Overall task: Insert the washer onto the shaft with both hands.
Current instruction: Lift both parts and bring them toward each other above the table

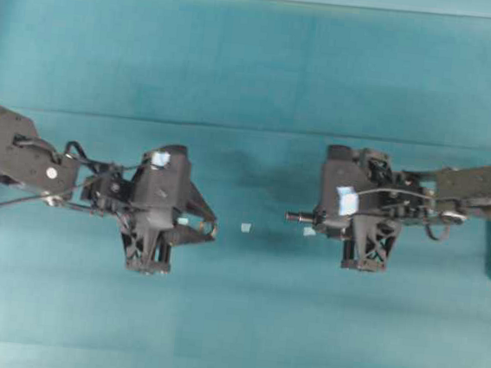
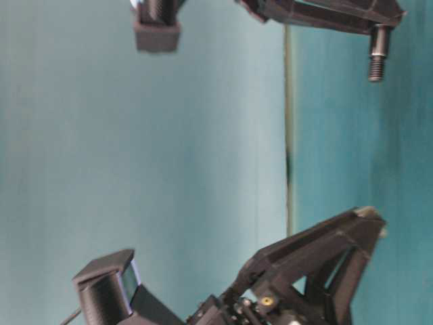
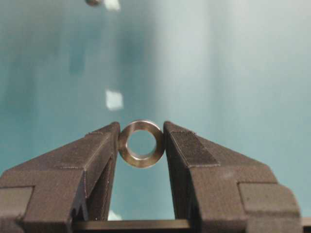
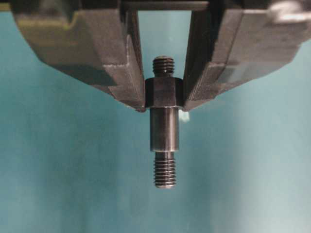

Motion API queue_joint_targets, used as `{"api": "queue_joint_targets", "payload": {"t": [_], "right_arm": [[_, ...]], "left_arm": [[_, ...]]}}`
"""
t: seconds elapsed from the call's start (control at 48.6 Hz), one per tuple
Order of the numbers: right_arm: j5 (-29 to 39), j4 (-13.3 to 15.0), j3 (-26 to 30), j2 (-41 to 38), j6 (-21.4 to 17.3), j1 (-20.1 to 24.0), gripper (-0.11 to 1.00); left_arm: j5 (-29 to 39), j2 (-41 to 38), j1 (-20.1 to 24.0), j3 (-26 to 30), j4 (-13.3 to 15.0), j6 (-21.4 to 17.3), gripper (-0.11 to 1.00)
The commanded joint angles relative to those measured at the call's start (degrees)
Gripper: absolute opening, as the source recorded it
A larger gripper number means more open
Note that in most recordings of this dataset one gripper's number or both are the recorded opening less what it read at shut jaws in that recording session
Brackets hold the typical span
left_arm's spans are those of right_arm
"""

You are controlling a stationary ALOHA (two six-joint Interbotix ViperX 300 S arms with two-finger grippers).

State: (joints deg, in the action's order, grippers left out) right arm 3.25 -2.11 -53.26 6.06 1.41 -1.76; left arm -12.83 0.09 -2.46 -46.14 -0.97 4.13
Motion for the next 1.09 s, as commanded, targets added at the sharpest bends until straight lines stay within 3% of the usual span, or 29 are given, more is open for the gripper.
{"api": "queue_joint_targets", "payload": {"t": [0.0,0.329,1.07], "right_arm": [[-3.8,-0.2,-1.1,1.9,-1.5,0.6,0.0],[-13.2,-0.2,-4.7,3.3,-6.4,4.0,0.0],[-26.1,-0.2,-7.0,0.0,-11.9,6.8,0.0]], "left_arm": [[-3.4,1.4,0.4,-0.3,0.0,0.1,0.38],[-15.1,1.8,0.5,-1.8,0.0,1.0,0.38],[-20.1,-0.6,-0.8,-0.9,0.0,4.4,0.38]]}}
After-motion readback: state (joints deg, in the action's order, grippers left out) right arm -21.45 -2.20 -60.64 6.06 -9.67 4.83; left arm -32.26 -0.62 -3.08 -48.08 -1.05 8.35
